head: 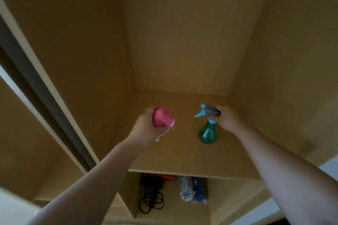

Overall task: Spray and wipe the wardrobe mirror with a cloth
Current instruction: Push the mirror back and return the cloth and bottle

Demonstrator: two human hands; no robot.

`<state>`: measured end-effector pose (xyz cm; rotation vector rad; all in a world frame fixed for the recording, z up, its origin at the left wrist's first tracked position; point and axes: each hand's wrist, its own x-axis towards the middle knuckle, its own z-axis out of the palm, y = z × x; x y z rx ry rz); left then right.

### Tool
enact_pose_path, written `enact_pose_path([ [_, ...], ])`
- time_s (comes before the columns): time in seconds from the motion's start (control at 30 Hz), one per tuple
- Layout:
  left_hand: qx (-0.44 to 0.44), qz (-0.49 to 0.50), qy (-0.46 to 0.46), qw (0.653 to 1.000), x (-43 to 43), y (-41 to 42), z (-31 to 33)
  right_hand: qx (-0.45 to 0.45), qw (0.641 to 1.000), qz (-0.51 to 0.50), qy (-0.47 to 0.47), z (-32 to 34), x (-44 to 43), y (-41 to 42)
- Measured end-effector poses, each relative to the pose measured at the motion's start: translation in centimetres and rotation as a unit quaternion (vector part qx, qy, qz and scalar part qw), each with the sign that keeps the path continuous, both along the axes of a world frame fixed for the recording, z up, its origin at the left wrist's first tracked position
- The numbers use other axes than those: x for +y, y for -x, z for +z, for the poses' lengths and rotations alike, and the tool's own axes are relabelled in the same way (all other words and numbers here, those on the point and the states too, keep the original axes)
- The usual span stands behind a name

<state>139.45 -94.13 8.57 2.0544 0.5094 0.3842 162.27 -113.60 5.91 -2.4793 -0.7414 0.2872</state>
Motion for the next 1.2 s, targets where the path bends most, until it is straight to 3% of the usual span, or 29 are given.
enact_pose_path([
  [0.3,-0.029,0.035,-0.02,0.999,-1.8,3.9,1.5,-0.009,0.994,0.069,-0.079,3.1,-0.7,2.8],
  [0.6,-0.045,0.093,-0.031,0.994,-0.7,12.2,3.0,-0.025,0.966,0.177,-0.187,6.8,2.2,12.3],
  [1.0,-0.093,0.185,-0.056,0.977,6.7,31.3,3.8,-0.018,0.913,0.287,-0.288,9.7,10.4,30.9],
  [1.2,-0.081,0.191,-0.075,0.975,11.9,42.2,4.1,0.001,0.913,0.284,-0.291,9.4,16.2,41.4],
])
